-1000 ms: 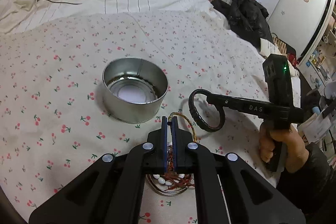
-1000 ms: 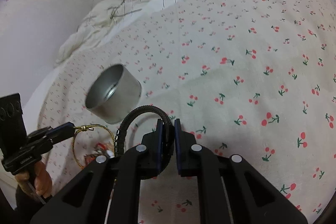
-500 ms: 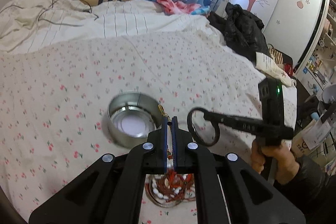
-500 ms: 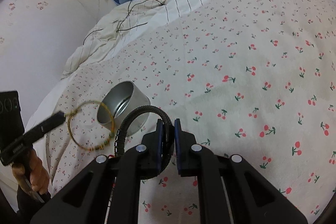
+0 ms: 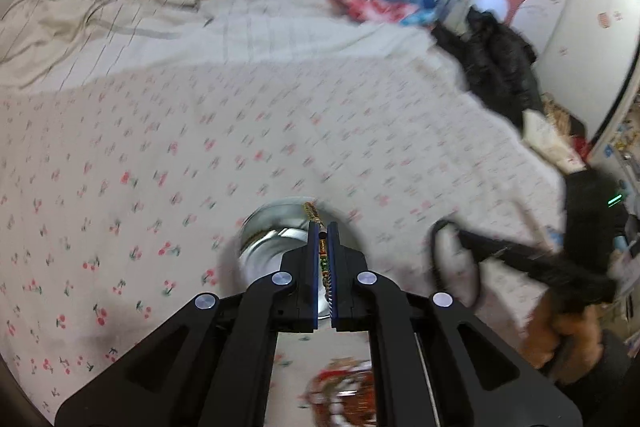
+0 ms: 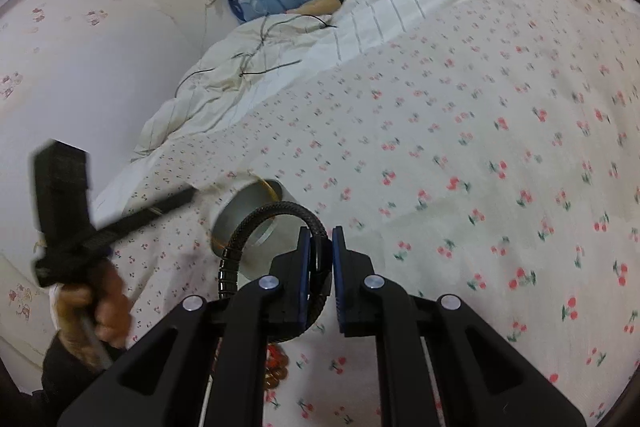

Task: Organize jewelry
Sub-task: 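Carry the black cuff to the silver tin with the right gripper while the left gripper grasps the gold bangle, then drop the black cuff and gold bangle into the silver tin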

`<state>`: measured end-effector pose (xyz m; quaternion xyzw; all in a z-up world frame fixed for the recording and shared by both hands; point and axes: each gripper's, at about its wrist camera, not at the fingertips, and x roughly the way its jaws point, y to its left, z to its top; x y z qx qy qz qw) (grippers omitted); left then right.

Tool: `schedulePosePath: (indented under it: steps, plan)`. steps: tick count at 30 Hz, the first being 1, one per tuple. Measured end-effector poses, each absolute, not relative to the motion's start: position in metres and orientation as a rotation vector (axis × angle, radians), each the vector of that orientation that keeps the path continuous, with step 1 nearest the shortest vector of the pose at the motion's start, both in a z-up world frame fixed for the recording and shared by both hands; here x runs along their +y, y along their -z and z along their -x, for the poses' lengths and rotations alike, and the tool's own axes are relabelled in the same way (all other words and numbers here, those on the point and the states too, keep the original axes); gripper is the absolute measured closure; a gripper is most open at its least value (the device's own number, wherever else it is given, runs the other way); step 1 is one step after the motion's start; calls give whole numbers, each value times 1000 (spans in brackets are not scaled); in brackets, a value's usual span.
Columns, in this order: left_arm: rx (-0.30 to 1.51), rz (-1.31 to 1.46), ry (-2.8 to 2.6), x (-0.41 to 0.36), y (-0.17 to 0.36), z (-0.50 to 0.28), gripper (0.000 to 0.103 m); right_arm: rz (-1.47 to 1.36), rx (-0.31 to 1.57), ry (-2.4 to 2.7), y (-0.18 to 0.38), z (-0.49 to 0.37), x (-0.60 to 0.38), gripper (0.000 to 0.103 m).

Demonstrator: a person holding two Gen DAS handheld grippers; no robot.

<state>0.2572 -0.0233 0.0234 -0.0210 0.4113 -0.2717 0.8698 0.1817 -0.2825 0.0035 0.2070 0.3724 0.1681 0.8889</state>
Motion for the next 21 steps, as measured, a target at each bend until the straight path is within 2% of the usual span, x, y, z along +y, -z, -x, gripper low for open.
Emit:
schedulePosePath:
  steps: [5,11,21]
  plan:
    - [915,3,485,-17,-4,-267,99,-355,772,-354,-13,-206,-259,91]
    - [897,-32,427,-7,-12,-265,99,-194,799,-345,-12,-236,-216,91]
    - [881,-47,405,-1,-20,-261,98,-93,877,-364,13,-266,-178,91]
